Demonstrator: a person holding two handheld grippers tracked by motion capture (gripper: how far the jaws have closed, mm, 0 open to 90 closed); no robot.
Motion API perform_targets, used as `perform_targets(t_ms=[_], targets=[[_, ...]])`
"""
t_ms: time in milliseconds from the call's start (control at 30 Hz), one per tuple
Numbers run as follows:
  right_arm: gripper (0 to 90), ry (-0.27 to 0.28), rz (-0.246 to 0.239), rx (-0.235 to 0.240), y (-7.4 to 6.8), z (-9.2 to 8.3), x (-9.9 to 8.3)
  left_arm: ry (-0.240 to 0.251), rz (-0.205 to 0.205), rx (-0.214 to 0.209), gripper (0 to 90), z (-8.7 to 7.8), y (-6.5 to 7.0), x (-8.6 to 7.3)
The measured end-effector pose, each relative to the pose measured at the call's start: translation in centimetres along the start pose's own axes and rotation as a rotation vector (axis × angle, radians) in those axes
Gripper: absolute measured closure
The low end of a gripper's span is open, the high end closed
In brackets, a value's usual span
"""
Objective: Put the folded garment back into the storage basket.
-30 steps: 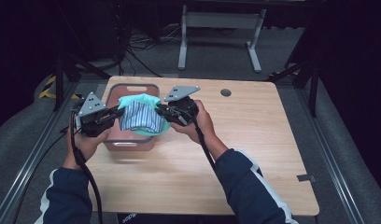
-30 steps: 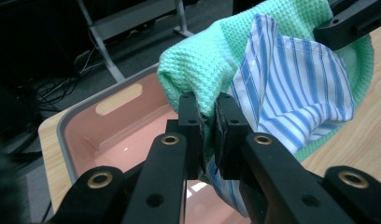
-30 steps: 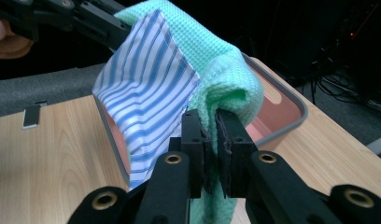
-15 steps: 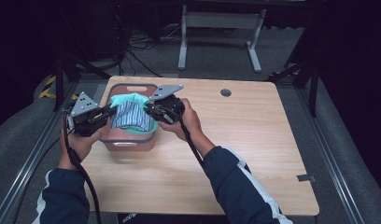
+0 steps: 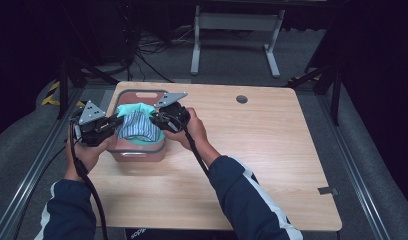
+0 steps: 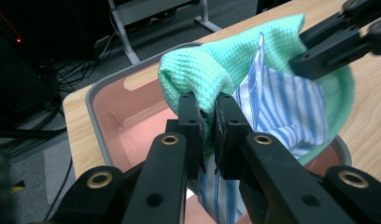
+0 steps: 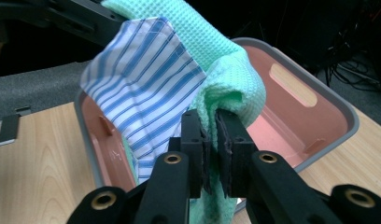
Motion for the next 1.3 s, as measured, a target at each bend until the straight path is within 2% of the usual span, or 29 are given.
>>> perform_targets(t_ms=[167, 467, 533, 733, 933, 1000, 1067, 1300], targets=[[81.7, -0.025, 0.005, 0.004, 0.2, 1.1, 0.0, -0.031, -0.001, 0.011, 82.7, 0.7, -0.4, -0.6], [81.5, -0.045, 0.010, -0.002, 0.1, 2.6, 0.2, -0.047, -0.019, 0.017, 82.7, 1.2, -0.8, -1.1], [81.3, -0.053, 0.021, 0.002, -0.1, 3.3, 0.1, -0.061, -0.015, 0.020, 82.7, 1.4, -0.9, -1.3], [80.1, -0.073, 0.036, 0.007, 0.1, 4.0, -0.2, -0.099, -0.017, 0.014, 82.5, 2.2, -1.0, -1.8], [77.9, -0.093, 0.038, 0.008, 0.2, 4.4, -0.4, -0.116, -0.010, 0.021, 81.2, 2.5, -1.1, -1.9], [75.5, -0.105, 0.039, 0.004, 0.2, 4.5, -0.5, -0.118, -0.025, 0.032, 77.8, 2.8, -1.0, -2.0], [73.5, -0.118, 0.026, -0.015, 0.1, 4.6, -0.5, -0.137, -0.009, 0.030, 74.9, 3.0, -0.9, -2.0], [67.6, -0.116, 0.034, -0.024, 0.2, 4.3, -0.5, -0.146, -0.009, 0.040, 71.6, 3.1, -0.8, -1.9]])
Point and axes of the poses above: each handheld gripper's, and its own axes: z roughly forward along the jaws, x roughly out of its top, y roughly to its right, the point moved 1 cm from there along z, roughly forward along the jaws, and after that the axes turned 12 degrees about -y, right-handed, at the moved point
